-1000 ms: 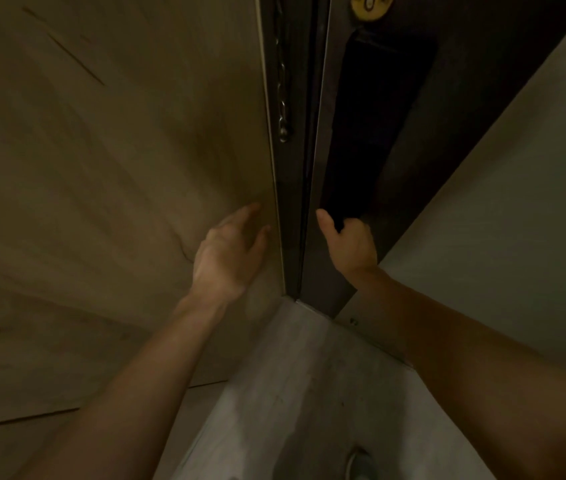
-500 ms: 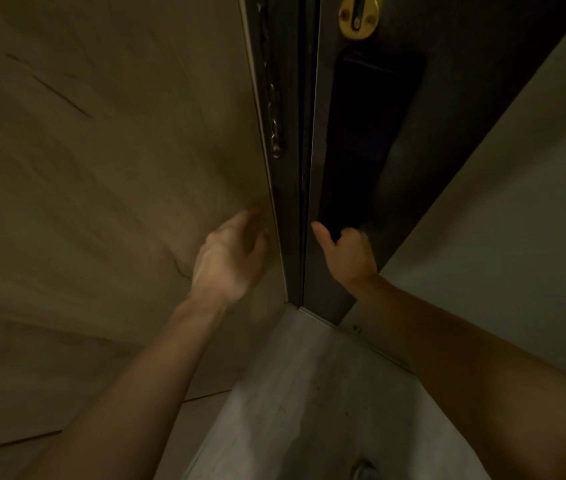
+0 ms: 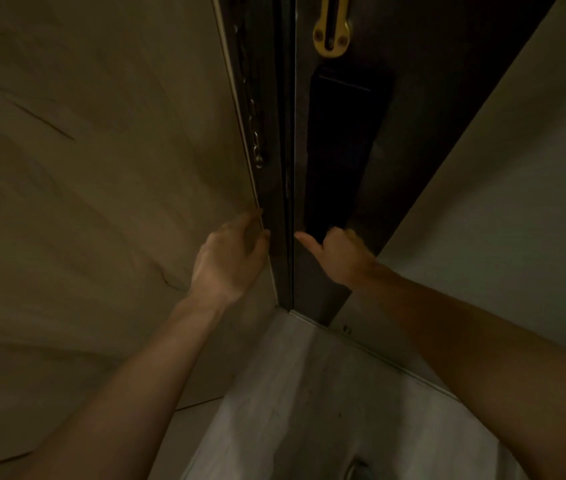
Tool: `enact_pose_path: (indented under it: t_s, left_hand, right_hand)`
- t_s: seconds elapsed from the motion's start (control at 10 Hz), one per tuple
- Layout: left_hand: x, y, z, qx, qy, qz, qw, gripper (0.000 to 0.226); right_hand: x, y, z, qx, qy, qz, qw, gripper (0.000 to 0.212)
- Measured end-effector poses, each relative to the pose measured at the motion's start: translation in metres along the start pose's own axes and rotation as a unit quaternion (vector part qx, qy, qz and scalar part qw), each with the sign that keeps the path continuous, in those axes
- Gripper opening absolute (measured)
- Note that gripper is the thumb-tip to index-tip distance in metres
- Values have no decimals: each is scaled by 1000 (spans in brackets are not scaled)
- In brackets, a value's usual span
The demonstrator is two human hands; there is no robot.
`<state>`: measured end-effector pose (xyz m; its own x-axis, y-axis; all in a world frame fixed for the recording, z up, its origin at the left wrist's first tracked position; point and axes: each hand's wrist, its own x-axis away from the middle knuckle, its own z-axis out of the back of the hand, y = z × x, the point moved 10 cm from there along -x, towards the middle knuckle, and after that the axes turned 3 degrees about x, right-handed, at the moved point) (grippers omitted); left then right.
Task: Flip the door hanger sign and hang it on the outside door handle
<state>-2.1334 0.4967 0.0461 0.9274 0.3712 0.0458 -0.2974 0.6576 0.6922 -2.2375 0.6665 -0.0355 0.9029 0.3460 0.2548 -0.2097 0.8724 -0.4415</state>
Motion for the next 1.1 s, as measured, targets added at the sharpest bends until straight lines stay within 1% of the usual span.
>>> enact_pose_path:
  t_s: [0.2, 0.3, 0.4, 0.5, 0.6, 0.7, 0.8, 0.9, 1.0, 1.1]
  left_hand:
    - [1, 9, 16, -34, 7, -18, 999, 42]
    - [3, 12, 21, -44, 11, -27, 999, 40]
    - [8, 14, 26, -48, 2, -34, 998, 45]
    - [15, 15, 32, -52, -6, -44, 998, 49]
    - [21, 13, 40, -70, 2, -47, 996, 44]
    - [28, 17, 45, -85, 3, -49, 995, 42]
    - [33, 24, 52, -92, 7, -51, 994, 42]
    - [39, 33, 62, -92, 8, -52, 994, 42]
    - [45, 42, 72, -78, 14, -46, 996, 44]
    - [53, 52, 79, -79, 14, -65, 995, 45]
  right_hand:
    - [1, -3, 7, 64, -35, 7, 997, 69]
    - [1, -7, 11, 101, -42, 18, 994, 74]
    - [0, -14, 13, 144, -63, 34, 987, 72]
    - [2, -15, 14, 162, -72, 29, 984, 71]
    - [6, -16, 18, 177, -59, 40, 982, 69]
    - [11, -21, 22, 217, -59, 55, 973, 68]
    - [17, -24, 25, 229, -51, 56, 971, 62]
    - [28, -28, 35, 218, -43, 54, 974, 52]
    - [37, -34, 59, 214, -4, 58, 975, 48]
    - [51, -43, 84, 185, 24, 71, 980, 43]
